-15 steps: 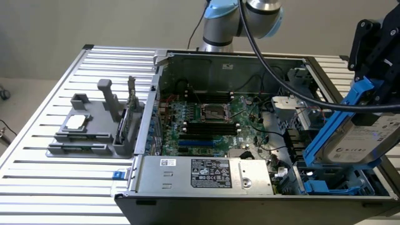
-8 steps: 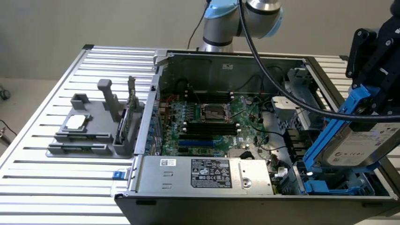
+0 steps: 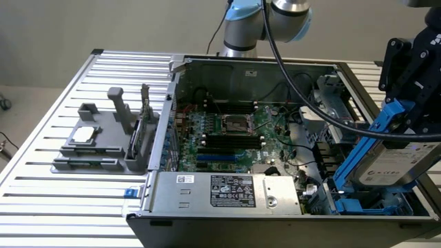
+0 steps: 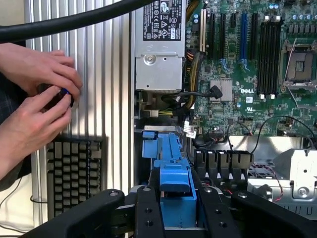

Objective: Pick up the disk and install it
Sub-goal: 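Pick up the disk, then insert the disk into the insertion slot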

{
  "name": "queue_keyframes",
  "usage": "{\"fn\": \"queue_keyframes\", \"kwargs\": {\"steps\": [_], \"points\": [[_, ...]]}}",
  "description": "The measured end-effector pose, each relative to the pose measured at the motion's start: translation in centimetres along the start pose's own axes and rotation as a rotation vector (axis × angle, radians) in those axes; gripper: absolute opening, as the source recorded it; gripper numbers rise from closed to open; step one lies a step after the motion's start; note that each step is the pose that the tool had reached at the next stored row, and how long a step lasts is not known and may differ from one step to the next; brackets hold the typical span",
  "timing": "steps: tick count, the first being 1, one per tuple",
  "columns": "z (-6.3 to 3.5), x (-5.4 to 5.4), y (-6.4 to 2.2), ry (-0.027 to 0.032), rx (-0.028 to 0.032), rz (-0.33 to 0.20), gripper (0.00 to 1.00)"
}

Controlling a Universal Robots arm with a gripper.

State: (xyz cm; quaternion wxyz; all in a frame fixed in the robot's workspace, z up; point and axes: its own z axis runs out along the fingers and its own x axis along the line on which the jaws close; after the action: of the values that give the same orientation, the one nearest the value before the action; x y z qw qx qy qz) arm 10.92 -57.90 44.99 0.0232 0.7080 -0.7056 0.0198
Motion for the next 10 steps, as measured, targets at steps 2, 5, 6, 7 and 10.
{"fn": "queue_keyframes", "kwargs": {"steps": [2, 5, 6, 7, 10], "points": [[0.12, -0.01, 0.00, -0.0003, 0.0000, 0.000, 0.33], [0.31, -0.02, -0.01, -0.0002, 0.0000, 0.000, 0.33], [0.37, -0.02, -0.05, -0.0002, 0.0000, 0.000, 0.33], [0.42, -0.03, -0.09, -0.0001, 0.0000, 0.000, 0.33], [0.67, -0.04, -0.17, -0.0001, 0.0000, 0.000, 0.33]]}}
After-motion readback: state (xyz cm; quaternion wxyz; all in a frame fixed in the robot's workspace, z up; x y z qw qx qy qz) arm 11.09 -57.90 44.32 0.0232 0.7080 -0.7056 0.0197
